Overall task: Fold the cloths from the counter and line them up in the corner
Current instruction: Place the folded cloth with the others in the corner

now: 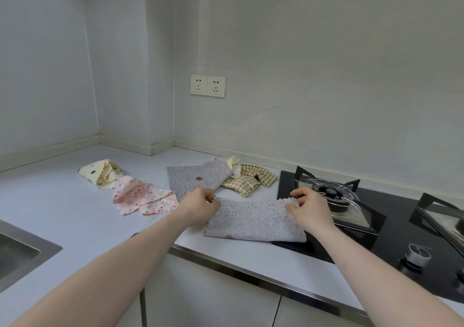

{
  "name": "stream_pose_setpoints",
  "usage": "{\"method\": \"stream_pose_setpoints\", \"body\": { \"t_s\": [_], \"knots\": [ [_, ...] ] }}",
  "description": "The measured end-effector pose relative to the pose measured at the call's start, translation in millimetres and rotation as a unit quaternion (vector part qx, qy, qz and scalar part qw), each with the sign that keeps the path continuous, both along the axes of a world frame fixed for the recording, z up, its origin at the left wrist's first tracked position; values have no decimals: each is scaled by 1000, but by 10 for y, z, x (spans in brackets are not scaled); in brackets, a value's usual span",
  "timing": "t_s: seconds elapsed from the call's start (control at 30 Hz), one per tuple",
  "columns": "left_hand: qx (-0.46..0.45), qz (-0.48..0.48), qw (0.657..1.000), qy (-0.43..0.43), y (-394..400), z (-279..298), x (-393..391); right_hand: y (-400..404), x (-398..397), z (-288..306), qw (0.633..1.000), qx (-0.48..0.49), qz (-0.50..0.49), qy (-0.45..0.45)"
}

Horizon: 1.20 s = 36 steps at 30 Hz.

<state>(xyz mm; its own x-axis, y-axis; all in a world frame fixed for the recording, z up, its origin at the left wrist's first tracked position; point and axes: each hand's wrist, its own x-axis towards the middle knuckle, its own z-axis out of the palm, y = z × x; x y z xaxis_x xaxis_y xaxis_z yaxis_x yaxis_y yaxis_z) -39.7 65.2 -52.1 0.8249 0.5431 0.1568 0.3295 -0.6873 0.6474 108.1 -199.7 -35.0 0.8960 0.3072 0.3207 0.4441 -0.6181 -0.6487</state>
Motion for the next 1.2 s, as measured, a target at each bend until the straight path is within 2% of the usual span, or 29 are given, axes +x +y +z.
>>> {"method": "stream_pose_setpoints", "body": {
  "t_s": [0.1,0.27,0.37,0.53,0.77,0.93,1.03,1.2],
  "knots": [
    [14,17,1000,9,36,-108,62,26,44,-71,1000,-14,-15,-10],
    [122,36,992,-5,30,-352,95,-14,39,-193,999,-42,-22,-12],
    [138,36,990,-4,25,-394,105,-101,3,-272,997,-72,-31,-6],
    [132,29,991,-8,34,-380,104,-131,-25,-274,996,-32,-31,80],
    [99,24,995,-21,53,-375,120,20,8,-40,975,-122,-32,181],
    [57,17,997,-56,72,-379,114,20,51,133,960,-49,-23,276],
    [44,11,997,-62,72,-365,112,57,55,211,961,3,-2,278],
    [-1,8,997,-73,87,-343,98,209,26,371,966,37,18,255]
  ]
}}
